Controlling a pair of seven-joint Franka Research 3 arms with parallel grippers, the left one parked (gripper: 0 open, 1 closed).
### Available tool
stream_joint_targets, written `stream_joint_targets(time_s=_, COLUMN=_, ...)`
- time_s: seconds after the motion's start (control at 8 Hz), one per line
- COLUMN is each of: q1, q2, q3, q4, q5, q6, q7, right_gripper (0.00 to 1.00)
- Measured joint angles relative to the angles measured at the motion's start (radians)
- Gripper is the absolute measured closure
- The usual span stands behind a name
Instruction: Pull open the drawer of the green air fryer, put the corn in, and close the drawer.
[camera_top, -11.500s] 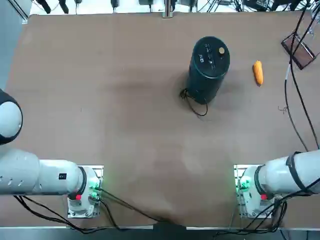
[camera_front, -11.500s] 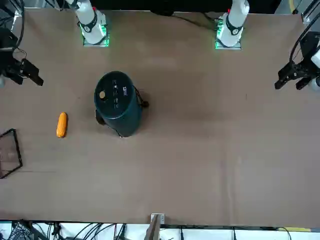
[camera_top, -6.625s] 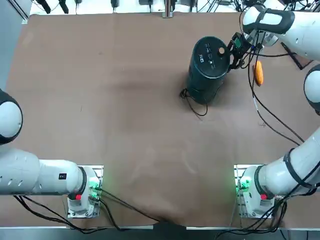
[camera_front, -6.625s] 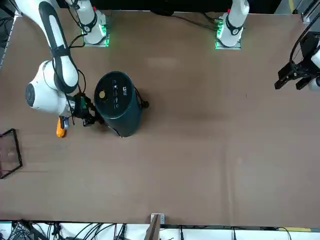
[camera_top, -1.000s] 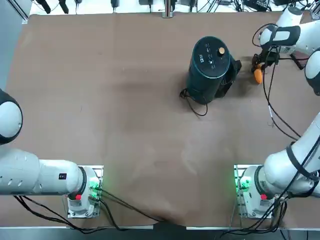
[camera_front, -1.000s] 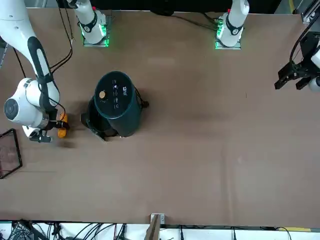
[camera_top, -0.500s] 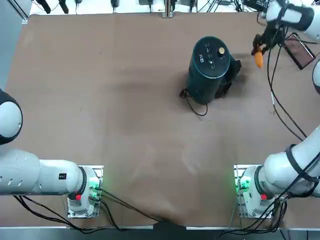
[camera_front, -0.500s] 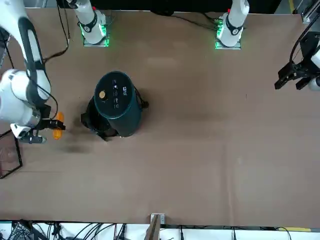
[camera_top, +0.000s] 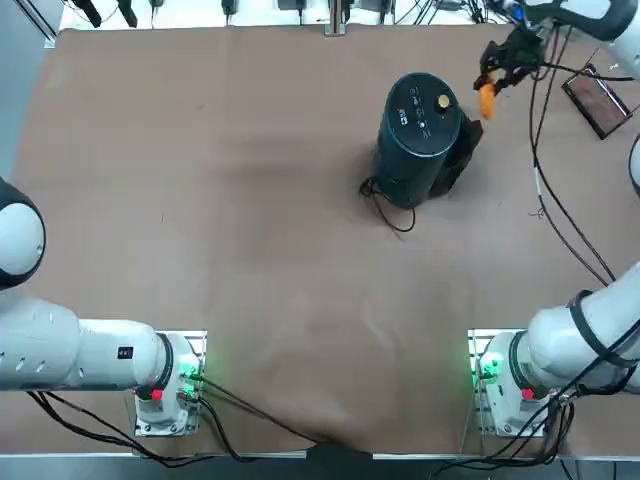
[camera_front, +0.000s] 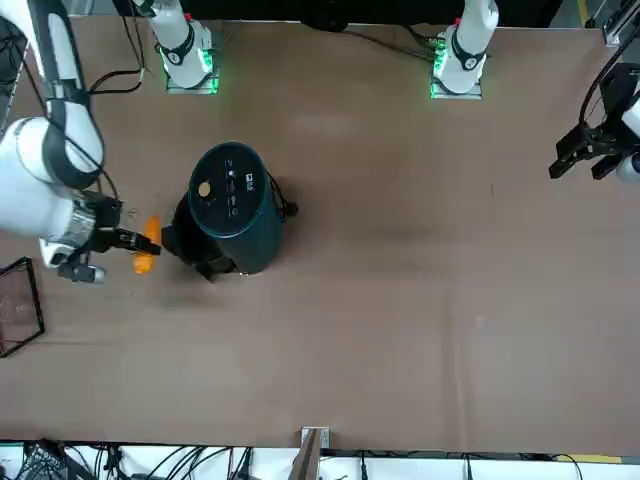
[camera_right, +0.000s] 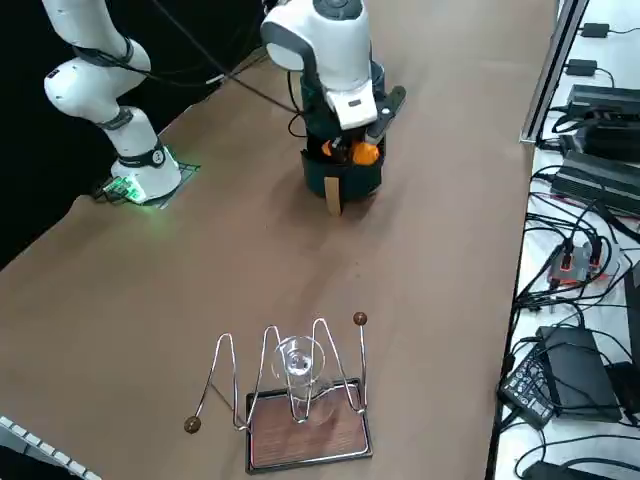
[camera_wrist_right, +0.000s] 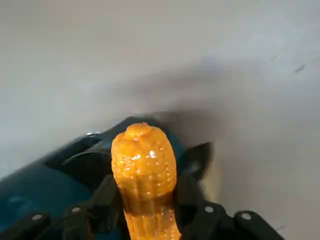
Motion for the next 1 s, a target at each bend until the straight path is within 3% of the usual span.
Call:
stream_joint_targets(time_s=0.25, q1=0.036, q2=0.008, q3=0.034, q4=-0.012, q5=0.0, q6=-0.001, q7=0.069, right_gripper=0.43)
stream_joint_targets(time_s=0.88, q1=0.061, q2=0.03, q3=0.032, q4=-0.068, q5=0.0, q6=-0.011, q7=0.069, right_gripper=0.41)
stream_joint_targets(time_s=1.0, q1=0.06, q2=0.03, q3=0.03, q4=-0.068, q5=0.0, q6=-0.019, q7=0.069, right_gripper=0.28)
